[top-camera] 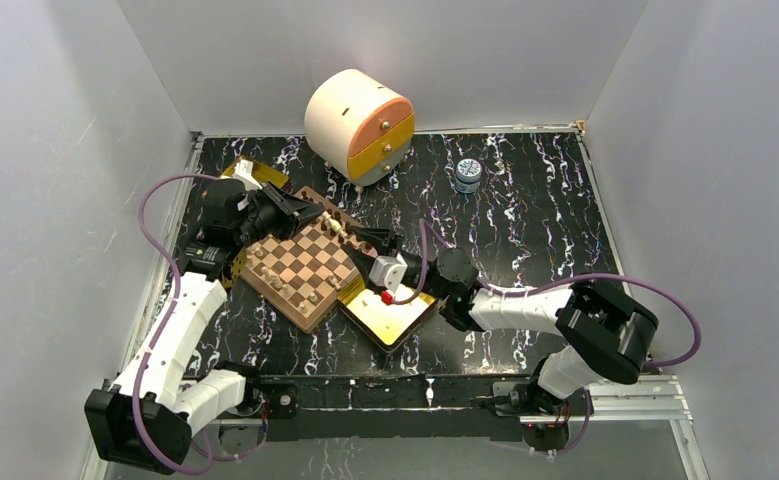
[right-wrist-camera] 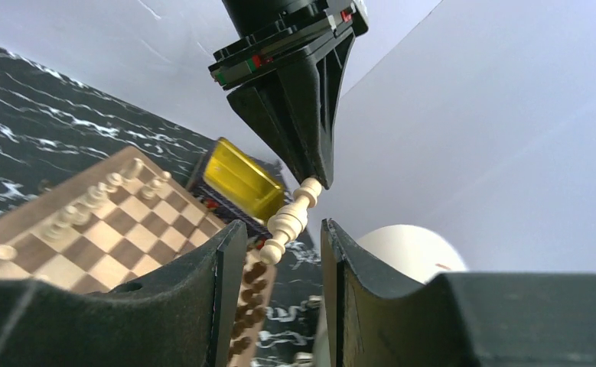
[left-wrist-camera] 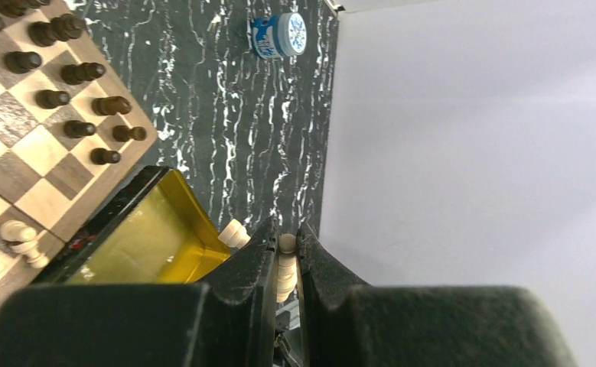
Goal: Set up the chess pieces on the board
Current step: Place the chess piece on the chessboard.
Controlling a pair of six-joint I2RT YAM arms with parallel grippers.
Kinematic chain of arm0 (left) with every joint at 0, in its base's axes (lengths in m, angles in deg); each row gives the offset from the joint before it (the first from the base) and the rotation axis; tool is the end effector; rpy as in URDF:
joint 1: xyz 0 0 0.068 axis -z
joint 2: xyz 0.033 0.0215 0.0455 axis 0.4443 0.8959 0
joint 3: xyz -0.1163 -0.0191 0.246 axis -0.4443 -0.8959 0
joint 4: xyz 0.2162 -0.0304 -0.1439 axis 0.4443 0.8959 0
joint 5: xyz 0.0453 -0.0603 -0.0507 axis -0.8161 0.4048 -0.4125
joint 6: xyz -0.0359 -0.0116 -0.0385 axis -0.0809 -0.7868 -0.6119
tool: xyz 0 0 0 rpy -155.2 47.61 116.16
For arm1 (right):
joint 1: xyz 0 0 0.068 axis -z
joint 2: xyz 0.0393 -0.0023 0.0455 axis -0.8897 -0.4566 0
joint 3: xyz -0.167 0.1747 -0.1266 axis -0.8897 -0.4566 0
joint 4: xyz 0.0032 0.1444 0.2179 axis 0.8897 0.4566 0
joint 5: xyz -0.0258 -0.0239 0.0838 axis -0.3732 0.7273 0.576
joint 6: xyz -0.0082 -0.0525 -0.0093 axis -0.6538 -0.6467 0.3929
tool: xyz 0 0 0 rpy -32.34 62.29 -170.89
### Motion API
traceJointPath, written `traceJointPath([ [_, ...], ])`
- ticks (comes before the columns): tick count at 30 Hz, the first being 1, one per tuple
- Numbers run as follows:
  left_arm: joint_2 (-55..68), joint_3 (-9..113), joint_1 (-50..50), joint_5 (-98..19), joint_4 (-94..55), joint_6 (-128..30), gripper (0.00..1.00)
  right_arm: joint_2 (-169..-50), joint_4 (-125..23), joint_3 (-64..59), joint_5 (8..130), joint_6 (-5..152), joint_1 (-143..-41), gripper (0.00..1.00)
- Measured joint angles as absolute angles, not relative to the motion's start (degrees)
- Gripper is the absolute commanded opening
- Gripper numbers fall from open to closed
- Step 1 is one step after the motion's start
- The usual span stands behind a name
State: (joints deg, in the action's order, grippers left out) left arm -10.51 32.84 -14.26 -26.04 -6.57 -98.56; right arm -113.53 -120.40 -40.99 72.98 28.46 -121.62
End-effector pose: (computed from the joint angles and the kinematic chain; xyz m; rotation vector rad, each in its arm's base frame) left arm 0.2256 -0.0618 0.3465 -0.5594 1.9344 -1.2062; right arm 0.1527 0.2660 0.2729 -1.0309 0.6681 0.4329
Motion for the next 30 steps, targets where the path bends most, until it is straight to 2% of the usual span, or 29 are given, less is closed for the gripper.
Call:
traceJointPath([
  [7, -9.9, 32.7, -14.2, -22.9, -9.9, -102.5, 0.0, -113.4, -120.4, -41.0, 72.8, 16.9, -121.8, 0.46],
  [10, -9.8, 32.7, -14.1, -22.0, -10.8, -103.3, 0.0, -113.4, -120.4, -41.0, 72.4, 14.4, -121.8, 0.41],
  [23, -9.3, 31.9, -13.8, -20.3, -13.8, -106.0, 0.0, -113.4, -120.6, -41.3, 69.3, 11.4, -121.9, 0.33],
  [27, -9.2, 31.8, -13.8, -19.9, -14.3, -106.6, 0.0, -113.5, -120.7, -41.3, 68.9, 11.4, -121.9, 0.33],
  [30, -9.2, 31.8, -13.8, -19.8, -14.6, -106.9, 0.0, -113.5, -120.9, -41.3, 68.8, 11.5, -121.9, 0.38],
])
